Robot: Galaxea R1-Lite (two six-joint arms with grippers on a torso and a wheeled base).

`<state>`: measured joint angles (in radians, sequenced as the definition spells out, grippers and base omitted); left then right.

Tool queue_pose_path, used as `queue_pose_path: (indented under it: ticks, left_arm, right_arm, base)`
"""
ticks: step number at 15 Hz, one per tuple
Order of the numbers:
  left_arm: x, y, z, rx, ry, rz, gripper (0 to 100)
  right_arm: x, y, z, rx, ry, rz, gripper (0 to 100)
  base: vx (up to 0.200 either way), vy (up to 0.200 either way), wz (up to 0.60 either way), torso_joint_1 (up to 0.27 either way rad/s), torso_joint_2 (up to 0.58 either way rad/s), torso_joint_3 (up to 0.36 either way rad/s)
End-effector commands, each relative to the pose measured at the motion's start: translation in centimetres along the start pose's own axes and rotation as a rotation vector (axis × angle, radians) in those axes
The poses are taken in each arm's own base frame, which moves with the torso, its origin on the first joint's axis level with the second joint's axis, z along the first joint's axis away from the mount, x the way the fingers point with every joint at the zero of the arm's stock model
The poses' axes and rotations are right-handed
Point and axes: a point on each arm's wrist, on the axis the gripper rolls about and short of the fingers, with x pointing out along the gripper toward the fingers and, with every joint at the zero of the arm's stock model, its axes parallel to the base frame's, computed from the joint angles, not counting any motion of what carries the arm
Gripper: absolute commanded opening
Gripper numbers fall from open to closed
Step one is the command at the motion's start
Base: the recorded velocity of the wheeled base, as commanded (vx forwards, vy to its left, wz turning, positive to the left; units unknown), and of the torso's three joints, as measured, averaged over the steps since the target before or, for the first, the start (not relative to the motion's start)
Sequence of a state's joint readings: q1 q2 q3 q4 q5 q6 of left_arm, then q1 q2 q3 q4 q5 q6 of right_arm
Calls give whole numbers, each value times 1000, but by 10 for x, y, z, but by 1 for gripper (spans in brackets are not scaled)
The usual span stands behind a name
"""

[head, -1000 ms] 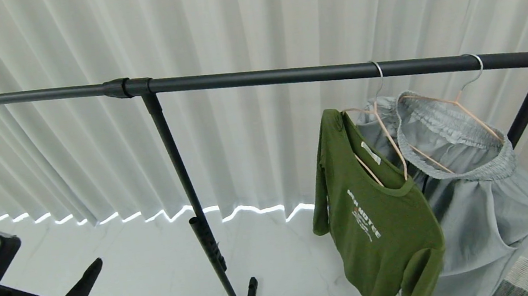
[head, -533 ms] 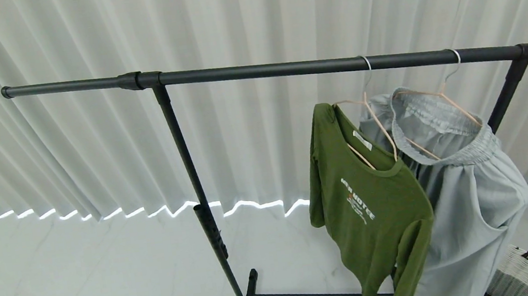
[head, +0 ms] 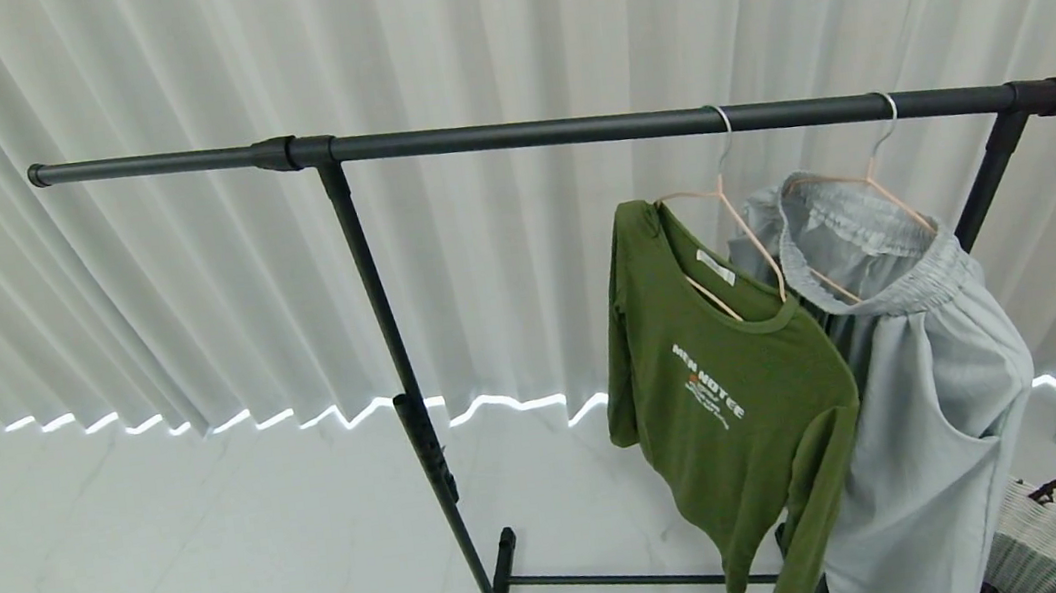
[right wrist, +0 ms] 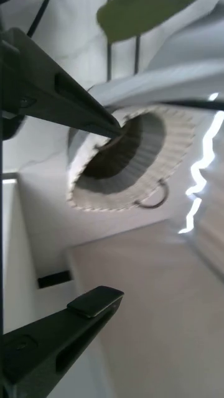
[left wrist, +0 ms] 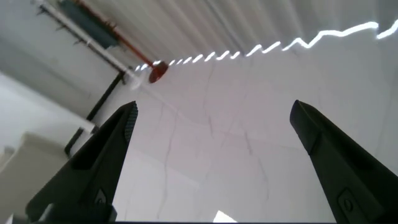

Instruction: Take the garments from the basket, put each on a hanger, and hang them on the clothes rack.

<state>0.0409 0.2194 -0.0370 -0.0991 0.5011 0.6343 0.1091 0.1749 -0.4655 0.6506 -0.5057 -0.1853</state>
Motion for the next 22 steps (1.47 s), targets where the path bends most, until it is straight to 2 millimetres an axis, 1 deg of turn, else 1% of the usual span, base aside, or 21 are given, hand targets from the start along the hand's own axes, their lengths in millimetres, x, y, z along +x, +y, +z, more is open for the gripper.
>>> queue_pose_path:
  ticks: [1, 3, 4, 5, 10, 12, 13, 15, 17, 18, 19, 20, 22]
  left_arm:
    - [-11, -1, -14, -99, 44, 137, 100]
    - [-11, -1, -15, -202, 37, 137, 100]
    - [-11, -2, -15, -241, 39, 144, 100]
    - [-10, -2, -15, -276, 38, 145, 100]
    - [-10, -3, -17, -328, 41, 157, 100]
    - [-13, -5, -19, -368, -155, -72, 100]
    - [-15, -7, -18, -393, -217, -168, 100]
    - [-15, -10, -16, -447, -271, -286, 100]
    - [-16, -14, -16, -611, -286, -456, 100]
    - [-16, -15, -16, -676, -279, -513, 100]
    - [-17, -15, -16, -661, -280, -515, 100]
    - [-16, -16, -17, -656, -278, -513, 100]
    - [-17, -15, -16, -663, -278, -510, 100]
  right_arm:
    - [4, 7, -19, 59, -22, -10, 100]
    - [29, 23, -30, 132, -77, -3, 100]
    - [42, 31, -34, 187, -164, -6, 100]
    - [45, 33, -33, 218, -214, -9, 100]
    - [47, 34, -34, 242, -225, -20, 100]
    - [49, 36, -34, 257, -273, 12, 100]
    - [49, 37, -33, 258, -294, 70, 100]
    - [47, 38, -29, 256, -355, 198, 100]
    - [46, 42, -29, 232, -374, 370, 100]
    - [46, 44, -31, 212, -357, 432, 100]
    - [47, 46, -35, 198, -313, 454, 100]
    - [48, 46, -35, 197, -306, 457, 100]
    - [48, 47, -35, 203, -283, 416, 100]
  base:
    - [0, 0, 0, 0, 0, 0]
    - [0, 0, 0, 0, 0, 0]
    - [0, 0, 0, 0, 0, 0]
    - [0, 0, 0, 0, 0, 0]
    - [0, 0, 0, 0, 0, 0]
    - [0, 0, 0, 0, 0, 0]
    - [0, 0, 0, 0, 0, 0]
    - [0, 0, 0, 0, 0, 0]
    - [0, 0, 0, 0, 0, 0]
    - [0, 0, 0, 0, 0, 0]
    - [0, 0, 0, 0, 0, 0]
    - [0, 0, 0, 0, 0, 0]
    - [0, 0, 0, 0, 0, 0]
